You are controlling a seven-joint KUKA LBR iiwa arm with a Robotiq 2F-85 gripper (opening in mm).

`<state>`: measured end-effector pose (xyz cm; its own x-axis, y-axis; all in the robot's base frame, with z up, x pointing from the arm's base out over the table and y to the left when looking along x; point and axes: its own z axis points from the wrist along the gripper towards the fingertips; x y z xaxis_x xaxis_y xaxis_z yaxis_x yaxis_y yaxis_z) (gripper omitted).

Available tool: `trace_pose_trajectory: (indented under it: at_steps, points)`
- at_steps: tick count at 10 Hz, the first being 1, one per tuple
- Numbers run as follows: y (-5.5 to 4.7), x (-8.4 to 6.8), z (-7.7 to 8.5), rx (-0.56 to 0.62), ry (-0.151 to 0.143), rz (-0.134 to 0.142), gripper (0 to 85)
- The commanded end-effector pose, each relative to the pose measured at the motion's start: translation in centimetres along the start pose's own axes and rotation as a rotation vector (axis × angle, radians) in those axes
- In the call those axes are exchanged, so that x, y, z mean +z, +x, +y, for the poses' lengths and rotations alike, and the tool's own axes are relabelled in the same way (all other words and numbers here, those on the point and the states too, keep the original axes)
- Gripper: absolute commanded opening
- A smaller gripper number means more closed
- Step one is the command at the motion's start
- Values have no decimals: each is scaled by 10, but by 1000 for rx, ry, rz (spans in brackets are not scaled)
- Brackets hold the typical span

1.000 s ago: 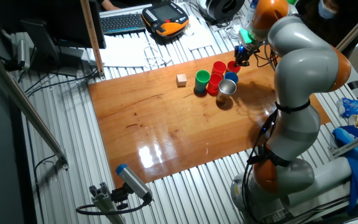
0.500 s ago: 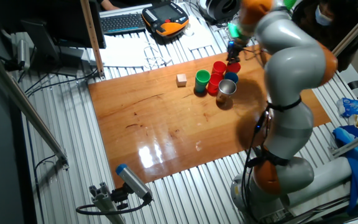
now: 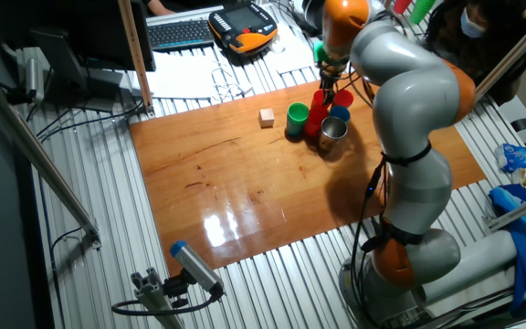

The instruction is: Stack the cups

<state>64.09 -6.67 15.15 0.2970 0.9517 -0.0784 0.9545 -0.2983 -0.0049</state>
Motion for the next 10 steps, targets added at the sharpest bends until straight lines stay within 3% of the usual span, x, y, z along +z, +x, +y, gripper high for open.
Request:
trace_pose_trajectory:
  at_steps: [1,4,5,7,10]
  points:
    - [3,5,-1,2,-2,-17,850]
    - [1,17,5,4,-1,-21,850]
    - [1,21,7,1,0,-21,680]
    - [1,28,9,-2,-3,-17,680]
    - [5,37,4,1,-18,-40,680]
